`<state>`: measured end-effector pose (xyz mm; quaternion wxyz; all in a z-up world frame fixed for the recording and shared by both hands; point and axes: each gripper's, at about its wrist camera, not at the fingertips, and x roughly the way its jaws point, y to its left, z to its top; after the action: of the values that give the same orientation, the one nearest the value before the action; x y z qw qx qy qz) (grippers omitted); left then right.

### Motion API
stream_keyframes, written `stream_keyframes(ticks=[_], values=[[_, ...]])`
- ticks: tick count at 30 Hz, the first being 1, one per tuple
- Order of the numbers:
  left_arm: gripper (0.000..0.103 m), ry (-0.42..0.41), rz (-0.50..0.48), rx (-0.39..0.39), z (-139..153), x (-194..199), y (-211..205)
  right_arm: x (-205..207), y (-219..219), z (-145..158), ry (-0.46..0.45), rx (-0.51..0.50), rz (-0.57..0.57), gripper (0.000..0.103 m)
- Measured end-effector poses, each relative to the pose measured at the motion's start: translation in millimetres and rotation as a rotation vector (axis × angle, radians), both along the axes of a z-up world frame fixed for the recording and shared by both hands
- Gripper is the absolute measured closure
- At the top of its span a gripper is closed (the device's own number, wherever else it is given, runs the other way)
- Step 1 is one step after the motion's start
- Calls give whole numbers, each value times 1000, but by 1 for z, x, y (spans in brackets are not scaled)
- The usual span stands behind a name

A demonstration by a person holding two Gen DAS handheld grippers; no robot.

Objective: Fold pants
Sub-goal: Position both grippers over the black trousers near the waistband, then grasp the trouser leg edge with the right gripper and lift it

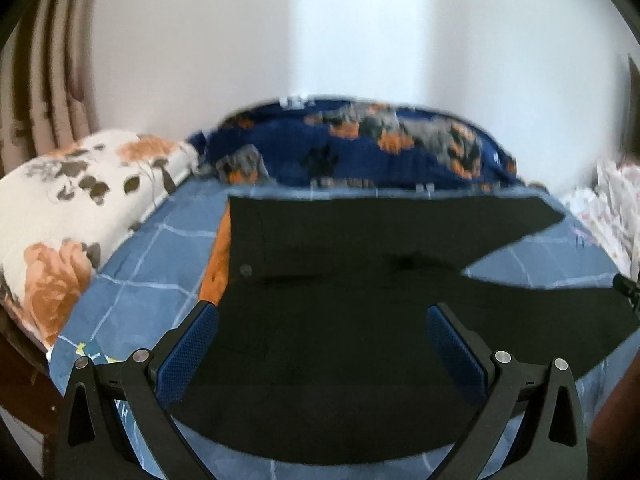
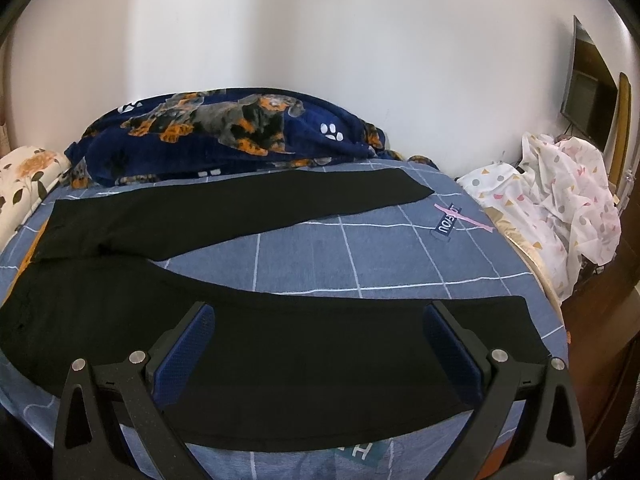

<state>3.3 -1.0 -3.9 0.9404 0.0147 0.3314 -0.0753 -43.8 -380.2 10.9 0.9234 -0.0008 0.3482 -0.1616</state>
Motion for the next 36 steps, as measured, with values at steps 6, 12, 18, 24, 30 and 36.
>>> stream_keyframes(ticks=[6,12,18,24,30,36], values=[[0,30,90,95,-8,10,2,3,-3,-7,28,8,-2,0],[0,47,125,100,1,37,26,10,-8,-21,77,24,2,0],[0,78,100,14,6,109,69,12,-6,-31,97,42,14,0],[5,195,-10,11,-23,207,94,21,4,-24,89,61,18,0],[30,316,-38,-59,-57,296,124,48,28,-30,143,36,75,0],[30,397,-119,-139,-87,340,135,67,41,-52,232,15,116,0]])
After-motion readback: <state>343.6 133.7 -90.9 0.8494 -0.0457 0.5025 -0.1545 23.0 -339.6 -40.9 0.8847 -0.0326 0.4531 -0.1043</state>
